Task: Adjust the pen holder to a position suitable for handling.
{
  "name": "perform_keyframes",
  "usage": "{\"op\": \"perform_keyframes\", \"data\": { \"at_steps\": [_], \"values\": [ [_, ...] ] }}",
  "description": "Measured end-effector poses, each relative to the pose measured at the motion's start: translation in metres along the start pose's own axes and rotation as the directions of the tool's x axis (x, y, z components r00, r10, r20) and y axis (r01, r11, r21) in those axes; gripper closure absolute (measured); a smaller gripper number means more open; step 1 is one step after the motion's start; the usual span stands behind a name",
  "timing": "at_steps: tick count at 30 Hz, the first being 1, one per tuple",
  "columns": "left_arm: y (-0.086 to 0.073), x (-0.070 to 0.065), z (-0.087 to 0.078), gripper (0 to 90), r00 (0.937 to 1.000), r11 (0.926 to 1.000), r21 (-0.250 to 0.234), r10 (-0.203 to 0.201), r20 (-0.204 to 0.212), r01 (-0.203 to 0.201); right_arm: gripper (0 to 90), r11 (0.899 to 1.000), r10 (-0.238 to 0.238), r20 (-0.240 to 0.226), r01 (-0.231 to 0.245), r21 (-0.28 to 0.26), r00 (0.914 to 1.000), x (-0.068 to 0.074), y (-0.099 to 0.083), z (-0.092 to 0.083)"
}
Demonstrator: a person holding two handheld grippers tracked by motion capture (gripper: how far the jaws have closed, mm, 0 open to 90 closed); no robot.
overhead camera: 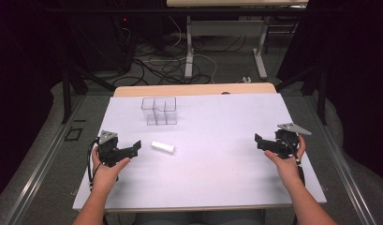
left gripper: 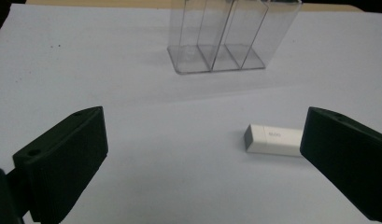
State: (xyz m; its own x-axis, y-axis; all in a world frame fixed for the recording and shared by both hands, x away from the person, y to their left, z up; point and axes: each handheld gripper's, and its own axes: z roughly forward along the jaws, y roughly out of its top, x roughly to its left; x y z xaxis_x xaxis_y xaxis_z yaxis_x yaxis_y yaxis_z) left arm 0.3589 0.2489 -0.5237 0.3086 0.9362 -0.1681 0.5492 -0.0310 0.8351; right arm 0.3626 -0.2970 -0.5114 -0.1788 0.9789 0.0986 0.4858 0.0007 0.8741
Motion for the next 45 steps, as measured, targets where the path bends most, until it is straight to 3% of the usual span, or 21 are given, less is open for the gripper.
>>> {"op": "perform_keyframes", "data": {
  "at_steps": [6,13,15,24,36,45],
  "values": [
    [0.016,-0.002,0.002,2.9,0.9999,0.9996,-0.03,-0.001,-0.011,0.0,0.0,1.0,-0.02,-0.003,0.02,0.016,0.9998,0.0,-0.001,-0.005],
    [0.035,0.001,0.005,11.3,0.9988,0.997,-0.067,-0.04,-0.028,0.038,0.0,0.999,0.01,0.011,-0.01,0.037,0.9999,-0.006,-0.001,-0.009],
    [0.041,0.002,0.006,15.2,0.9985,0.9959,-0.081,-0.043,-0.033,0.041,0.0,1.0,0.024,0.013,-0.024,0.016,0.9996,-0.006,-0.002,-0.008],
    [0.073,-0.001,0.015,18.5,0.9993,0.997,-0.077,-0.008,-0.037,0.005,0.0,1.0,0.022,0.016,-0.022,0.016,0.9996,-0.008,-0.002,-0.007],
    [0.123,0.004,0.028,32.8,0.9973,0.9951,-0.098,0.004,-0.074,-0.011,0.0,0.999,0.029,0.028,-0.03,0.028,0.9992,-0.011,-0.003,-0.008],
    [0.142,0.006,0.045,34.9,0.9929,0.9968,-0.074,0.024,-0.117,-0.032,0.0,0.999,0.028,0.028,-0.028,0.034,0.9992,-0.012,-0.003,-0.006]
  ]
}}
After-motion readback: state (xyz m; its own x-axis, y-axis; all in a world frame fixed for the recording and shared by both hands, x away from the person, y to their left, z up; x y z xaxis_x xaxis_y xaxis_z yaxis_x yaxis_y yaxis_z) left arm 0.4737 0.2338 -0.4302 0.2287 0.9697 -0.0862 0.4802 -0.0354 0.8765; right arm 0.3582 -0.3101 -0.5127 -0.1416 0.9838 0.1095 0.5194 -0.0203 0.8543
